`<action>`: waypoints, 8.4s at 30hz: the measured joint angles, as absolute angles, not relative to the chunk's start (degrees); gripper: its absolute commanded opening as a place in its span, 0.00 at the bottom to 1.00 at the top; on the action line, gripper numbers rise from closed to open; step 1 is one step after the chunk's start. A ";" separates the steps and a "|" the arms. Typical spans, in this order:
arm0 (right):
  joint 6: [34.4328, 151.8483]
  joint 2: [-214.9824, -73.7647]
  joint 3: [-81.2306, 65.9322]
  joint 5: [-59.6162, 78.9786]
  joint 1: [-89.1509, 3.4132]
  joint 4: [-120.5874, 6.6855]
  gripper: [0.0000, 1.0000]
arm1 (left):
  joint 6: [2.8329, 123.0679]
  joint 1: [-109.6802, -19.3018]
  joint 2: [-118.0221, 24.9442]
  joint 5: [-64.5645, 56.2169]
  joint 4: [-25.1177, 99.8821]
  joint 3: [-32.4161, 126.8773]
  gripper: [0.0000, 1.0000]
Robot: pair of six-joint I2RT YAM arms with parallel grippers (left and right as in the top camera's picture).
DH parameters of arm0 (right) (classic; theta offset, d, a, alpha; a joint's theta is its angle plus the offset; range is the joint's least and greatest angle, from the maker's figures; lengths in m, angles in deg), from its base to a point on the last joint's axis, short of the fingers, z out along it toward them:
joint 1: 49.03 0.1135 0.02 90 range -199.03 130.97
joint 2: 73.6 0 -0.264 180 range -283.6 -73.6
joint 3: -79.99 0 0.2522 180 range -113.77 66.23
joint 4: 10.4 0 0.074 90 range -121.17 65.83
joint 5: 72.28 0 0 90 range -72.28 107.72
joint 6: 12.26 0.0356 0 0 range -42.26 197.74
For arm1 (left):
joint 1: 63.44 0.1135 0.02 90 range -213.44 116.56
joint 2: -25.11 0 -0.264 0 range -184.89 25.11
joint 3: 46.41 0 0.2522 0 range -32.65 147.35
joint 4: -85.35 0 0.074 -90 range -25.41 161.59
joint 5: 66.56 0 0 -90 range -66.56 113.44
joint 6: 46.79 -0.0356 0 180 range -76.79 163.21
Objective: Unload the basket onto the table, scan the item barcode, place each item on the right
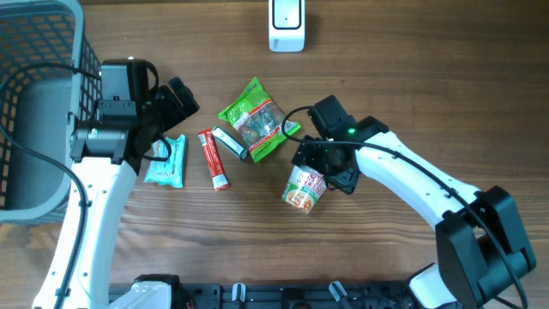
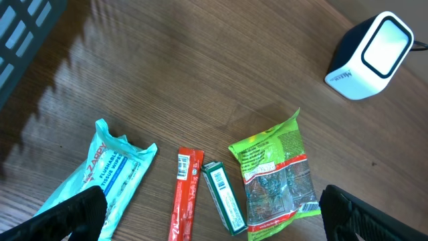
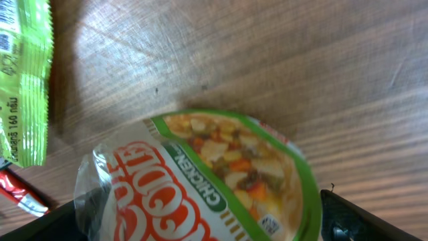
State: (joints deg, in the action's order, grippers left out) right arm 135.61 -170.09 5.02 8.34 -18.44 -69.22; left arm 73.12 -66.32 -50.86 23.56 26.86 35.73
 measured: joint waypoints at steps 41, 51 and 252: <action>111.78 -170.11 -0.34 -1.17 -17.70 -64.28 1.00 | 73.12 -66.34 -50.86 23.56 26.86 35.73 1.00; 107.19 -170.15 -14.76 3.22 -18.82 -80.65 1.00 | 73.12 -66.34 -50.86 23.56 26.86 35.73 1.00; 113.97 -156.21 6.48 -68.80 -32.98 -39.74 0.71 | 73.12 -66.34 -50.86 23.56 26.86 35.73 1.00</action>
